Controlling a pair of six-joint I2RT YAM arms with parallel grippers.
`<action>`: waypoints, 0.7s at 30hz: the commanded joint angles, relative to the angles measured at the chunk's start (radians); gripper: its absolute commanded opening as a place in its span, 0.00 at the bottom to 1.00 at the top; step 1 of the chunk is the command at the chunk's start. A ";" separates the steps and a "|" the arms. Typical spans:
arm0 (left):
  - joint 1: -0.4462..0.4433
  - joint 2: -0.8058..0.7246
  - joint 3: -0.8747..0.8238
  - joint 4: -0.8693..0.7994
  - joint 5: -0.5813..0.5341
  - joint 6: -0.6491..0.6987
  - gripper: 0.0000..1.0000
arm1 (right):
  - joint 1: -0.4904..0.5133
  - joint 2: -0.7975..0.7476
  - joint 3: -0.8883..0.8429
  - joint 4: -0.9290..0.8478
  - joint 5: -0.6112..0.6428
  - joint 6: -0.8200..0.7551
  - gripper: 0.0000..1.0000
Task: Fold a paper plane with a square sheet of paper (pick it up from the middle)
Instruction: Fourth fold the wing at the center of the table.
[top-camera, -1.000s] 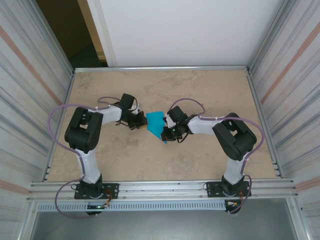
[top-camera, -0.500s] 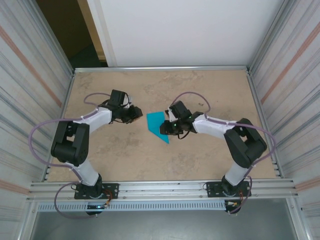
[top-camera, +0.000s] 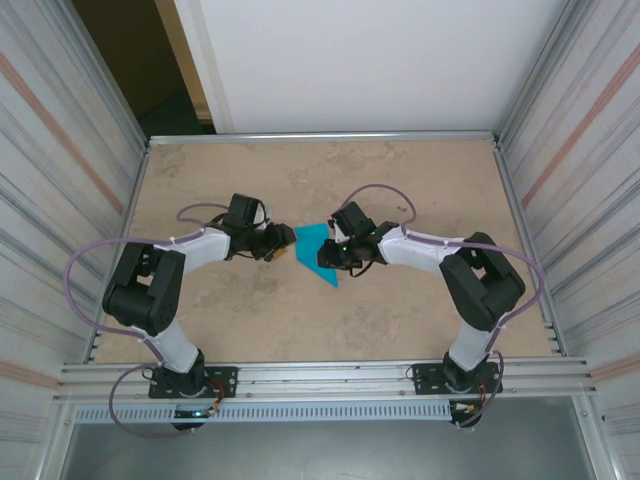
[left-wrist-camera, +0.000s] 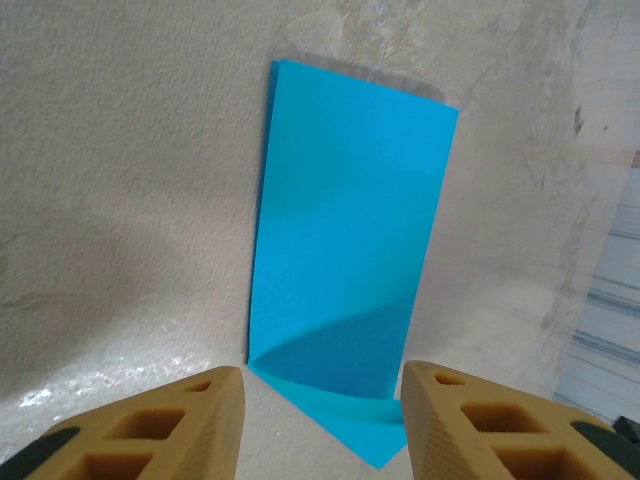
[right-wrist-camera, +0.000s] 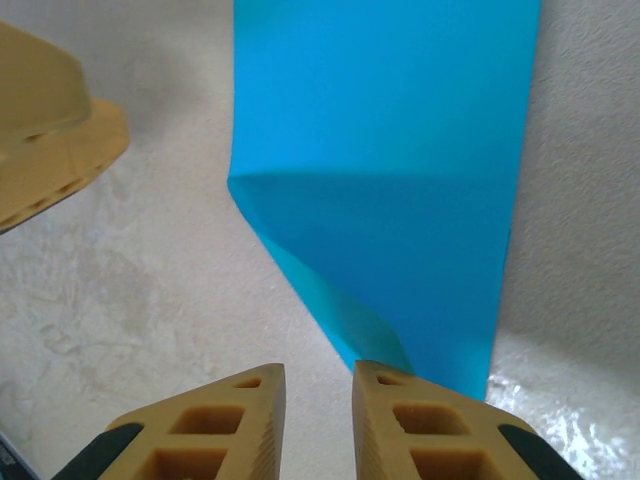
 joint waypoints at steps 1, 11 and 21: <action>-0.008 0.015 -0.016 0.031 0.020 -0.033 0.47 | -0.014 0.053 0.049 -0.033 0.018 0.023 0.21; -0.023 0.018 -0.029 0.044 0.037 -0.051 0.47 | -0.056 0.134 0.059 -0.013 -0.049 0.020 0.19; -0.049 0.043 -0.035 0.060 0.056 -0.051 0.47 | -0.074 0.146 0.049 -0.017 -0.056 0.005 0.16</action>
